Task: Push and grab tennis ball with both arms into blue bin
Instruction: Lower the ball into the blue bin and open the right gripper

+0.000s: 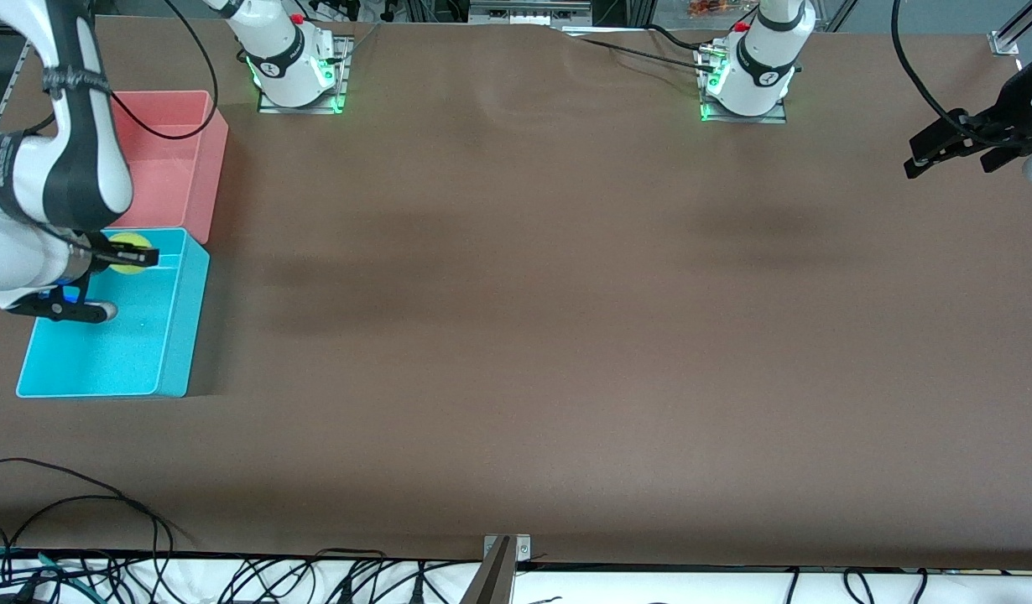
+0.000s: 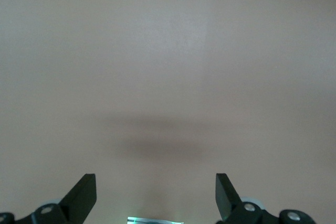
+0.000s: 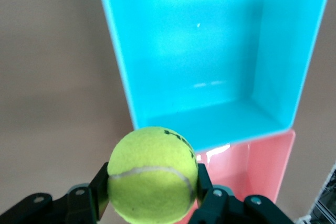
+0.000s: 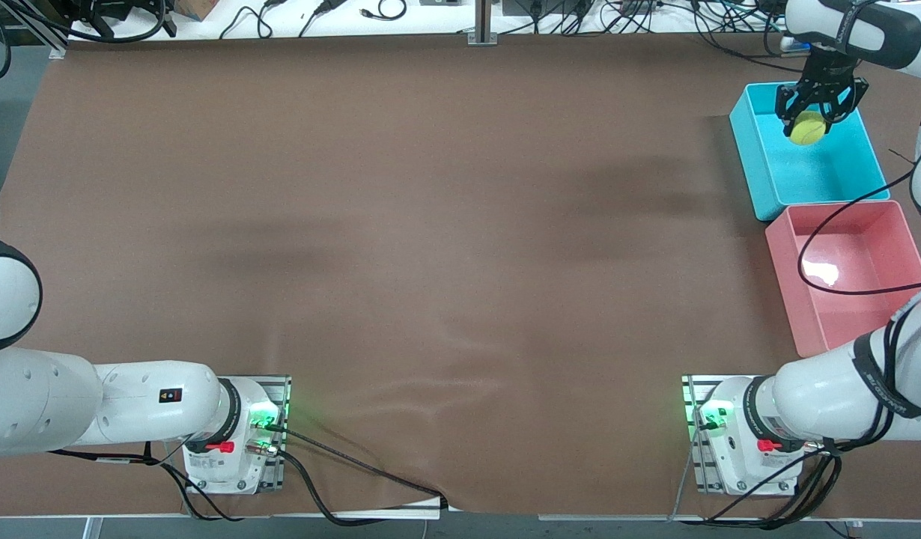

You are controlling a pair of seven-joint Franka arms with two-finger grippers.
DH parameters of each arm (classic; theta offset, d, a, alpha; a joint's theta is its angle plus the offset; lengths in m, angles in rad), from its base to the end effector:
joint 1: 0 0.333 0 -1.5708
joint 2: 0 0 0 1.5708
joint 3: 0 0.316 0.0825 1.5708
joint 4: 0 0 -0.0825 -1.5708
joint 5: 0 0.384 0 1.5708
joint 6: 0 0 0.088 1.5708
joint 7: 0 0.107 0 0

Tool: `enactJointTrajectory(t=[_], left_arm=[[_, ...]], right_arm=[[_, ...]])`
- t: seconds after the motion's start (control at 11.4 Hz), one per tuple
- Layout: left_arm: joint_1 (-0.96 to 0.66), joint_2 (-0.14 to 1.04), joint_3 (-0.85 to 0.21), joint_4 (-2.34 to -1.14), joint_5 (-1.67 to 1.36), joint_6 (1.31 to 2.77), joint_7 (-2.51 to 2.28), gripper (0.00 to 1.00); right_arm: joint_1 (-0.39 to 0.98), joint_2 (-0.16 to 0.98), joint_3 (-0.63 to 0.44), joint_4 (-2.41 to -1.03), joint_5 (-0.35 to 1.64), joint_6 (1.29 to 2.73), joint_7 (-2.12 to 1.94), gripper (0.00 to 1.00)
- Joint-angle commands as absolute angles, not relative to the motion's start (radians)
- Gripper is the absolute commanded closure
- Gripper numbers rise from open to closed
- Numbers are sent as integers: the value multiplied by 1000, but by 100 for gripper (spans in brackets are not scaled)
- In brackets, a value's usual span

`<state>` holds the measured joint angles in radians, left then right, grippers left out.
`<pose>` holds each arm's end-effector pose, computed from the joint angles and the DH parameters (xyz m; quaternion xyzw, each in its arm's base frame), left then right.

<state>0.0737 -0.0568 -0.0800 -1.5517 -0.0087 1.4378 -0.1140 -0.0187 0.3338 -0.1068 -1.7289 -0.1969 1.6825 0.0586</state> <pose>0.5228 -0.0057 0.6526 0.9982 0.0535 -0.0287 0.0003 0.5953 -0.0894 0.3672 0.9740 -0.0611 -0.1910 0.1051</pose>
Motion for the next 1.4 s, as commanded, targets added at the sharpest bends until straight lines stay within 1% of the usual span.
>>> enactJointTrajectory(t=[0.0, 0.09, 0.18, 0.53, 0.7, 0.96, 1.05, 1.14, 1.23, 1.31], left_arm=[[72, -55, -84, -1534, 18, 1419, -123, 0], [72, -55, -83, -1534, 18, 1417, -123, 0], [72, -55, -83, -1534, 20, 1404, -123, 0], [61, -55, -87, -1534, 49, 1391, -123, 0], [61, -54, -87, -1532, 49, 1391, -123, 0], [60, -52, -86, -1532, 61, 1393, -121, 0], [60, -52, -86, -1531, 64, 1393, -121, 0], [60, -52, -86, -1531, 64, 1393, -121, 0], [60, -52, -87, -1531, 64, 1393, -121, 0], [60, -52, -87, -1531, 64, 1393, -121, 0]], right_arm=[[-93, 454, -97, -1713, -190, 1816, -55, 75], [-136, 456, -95, -1739, -189, 1850, -98, 76], [-146, 456, -95, -1762, -184, 1877, -142, 75], [-162, 471, -97, -1801, -183, 1868, -352, 74], [-195, 505, -95, -1805, -173, 1879, -448, 74], [-198, 544, -87, -1822, -172, 1887, -517, 74], [-198, 564, -87, -1825, -169, 1894, -541, 70], [-195, 568, -86, -1824, -169, 1893, -545, 63], [-195, 566, -86, -1816, -157, 1882, -545, 28], [-195, 561, -86, -1812, -131, 1878, -545, 0]])
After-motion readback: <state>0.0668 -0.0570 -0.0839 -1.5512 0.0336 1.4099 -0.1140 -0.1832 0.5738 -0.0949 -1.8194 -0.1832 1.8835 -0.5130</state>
